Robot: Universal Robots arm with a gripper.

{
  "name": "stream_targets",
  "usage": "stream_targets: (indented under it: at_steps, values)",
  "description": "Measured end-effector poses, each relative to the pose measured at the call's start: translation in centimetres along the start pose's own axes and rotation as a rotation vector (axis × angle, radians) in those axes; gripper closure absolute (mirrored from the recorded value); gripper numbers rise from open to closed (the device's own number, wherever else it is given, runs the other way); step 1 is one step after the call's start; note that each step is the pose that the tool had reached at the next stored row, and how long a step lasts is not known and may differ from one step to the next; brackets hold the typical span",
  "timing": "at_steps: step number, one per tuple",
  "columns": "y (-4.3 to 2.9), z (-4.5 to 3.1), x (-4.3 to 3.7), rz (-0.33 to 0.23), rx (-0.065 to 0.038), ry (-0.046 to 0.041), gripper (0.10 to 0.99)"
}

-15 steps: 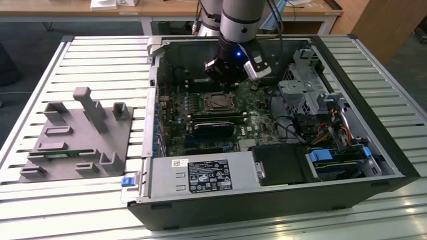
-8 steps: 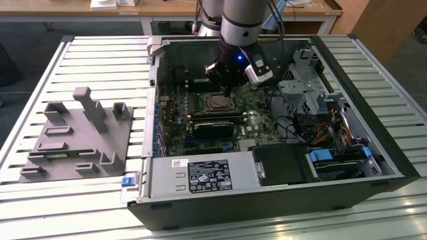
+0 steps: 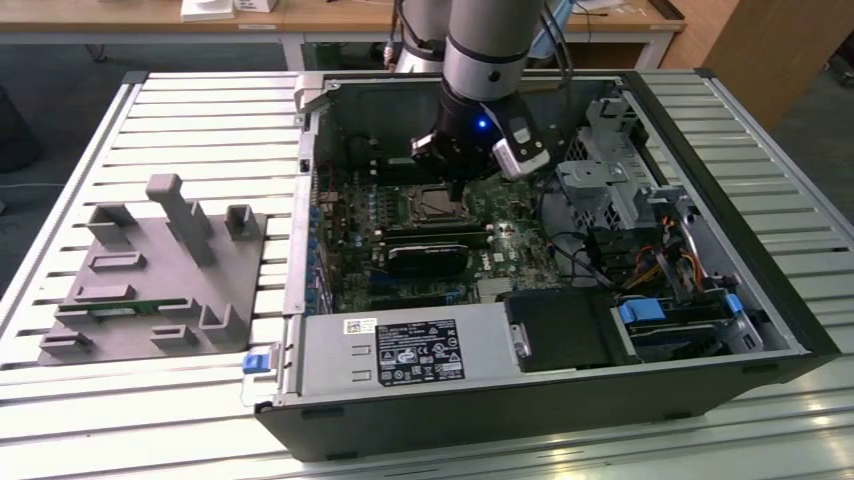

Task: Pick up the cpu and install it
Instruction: 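Install the second cpu locking lever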

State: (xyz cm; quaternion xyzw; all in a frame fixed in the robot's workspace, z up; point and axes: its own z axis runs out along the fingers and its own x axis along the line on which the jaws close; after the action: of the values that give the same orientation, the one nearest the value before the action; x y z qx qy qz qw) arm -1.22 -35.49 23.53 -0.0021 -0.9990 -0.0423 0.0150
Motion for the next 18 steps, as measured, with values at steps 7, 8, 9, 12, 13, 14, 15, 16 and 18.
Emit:
stream_targets:
  at_steps: [7,8,9,12,13,14,15,16,18]
  values:
    - [-0.82,0.07,0.01,0.000,0.000,0.0001,0.980]
    - [-0.95,0.08,0.02,0.000,0.000,0.0001,0.980]
    - [-1.07,0.08,0.04,0.000,0.000,0.0000,0.980]
    - [-1.33,0.07,0.55,-0.001,0.000,0.0000,0.980]
    - [-1.38,0.08,0.82,-0.001,0.000,0.0000,0.980]
    - [-1.45,0.08,1.12,-0.001,0.000,-0.0001,0.980]
    - [-1.51,0.09,1.39,-0.001,0.000,-0.0003,0.980]
    - [-1.58,0.09,1.66,-0.001,0.000,-0.0005,0.980]
    - [-1.68,0.09,2.16,-0.002,0.000,-0.0007,0.980]
